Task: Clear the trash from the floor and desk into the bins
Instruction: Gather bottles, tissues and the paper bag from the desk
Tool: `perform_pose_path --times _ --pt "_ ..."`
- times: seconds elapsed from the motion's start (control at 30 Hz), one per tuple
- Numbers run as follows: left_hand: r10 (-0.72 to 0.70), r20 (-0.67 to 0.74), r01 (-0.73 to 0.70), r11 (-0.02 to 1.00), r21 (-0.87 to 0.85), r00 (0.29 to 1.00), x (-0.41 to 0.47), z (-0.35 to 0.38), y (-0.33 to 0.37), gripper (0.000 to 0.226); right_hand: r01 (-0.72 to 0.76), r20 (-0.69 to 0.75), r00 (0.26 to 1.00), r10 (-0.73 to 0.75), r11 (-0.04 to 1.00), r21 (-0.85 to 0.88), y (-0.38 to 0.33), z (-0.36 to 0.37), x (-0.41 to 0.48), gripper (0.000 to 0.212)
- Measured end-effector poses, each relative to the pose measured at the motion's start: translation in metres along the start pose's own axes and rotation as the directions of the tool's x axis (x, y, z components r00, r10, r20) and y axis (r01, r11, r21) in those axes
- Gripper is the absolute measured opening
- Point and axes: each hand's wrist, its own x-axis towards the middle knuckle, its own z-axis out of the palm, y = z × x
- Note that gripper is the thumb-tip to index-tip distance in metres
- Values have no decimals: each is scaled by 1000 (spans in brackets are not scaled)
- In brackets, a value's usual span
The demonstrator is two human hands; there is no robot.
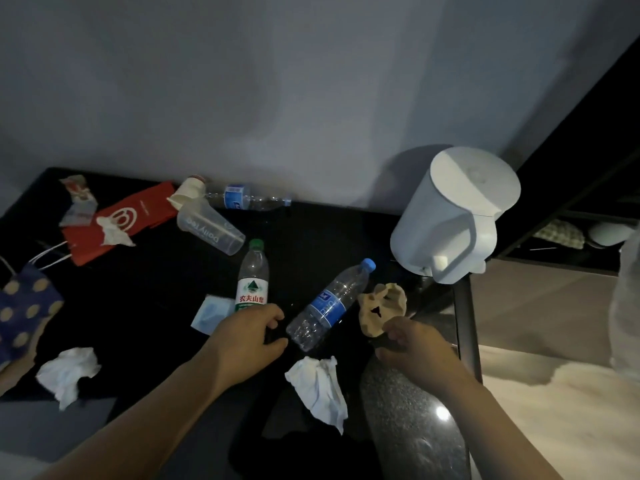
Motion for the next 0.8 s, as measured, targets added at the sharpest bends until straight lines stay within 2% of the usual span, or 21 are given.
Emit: perform_pose_path --times 0.17,0.33,0.47,0.63,0.8 --pt "-43 16 43 999 -7 999 19 5 -6 44 -45 -20 999 46 998 32 9 8 14 47" --pt "-66 6 66 995 75 998 33 2 -13 49 -79 -72 994 82 996 53 15 13 24 46" --pt "-78 8 76 986 151 997 41 -3 -23 42 -107 -105 988 115 991 79 12 14 28 50" --pt "-102 17 97 977 191 995 49 -7 -37 53 -95 -194 974 116 989 112 8 16 30 61" --pt "-99 43 89 978 189 994 52 -3 -46 65 -91 -286 948 140 980 178 1 16 38 84"
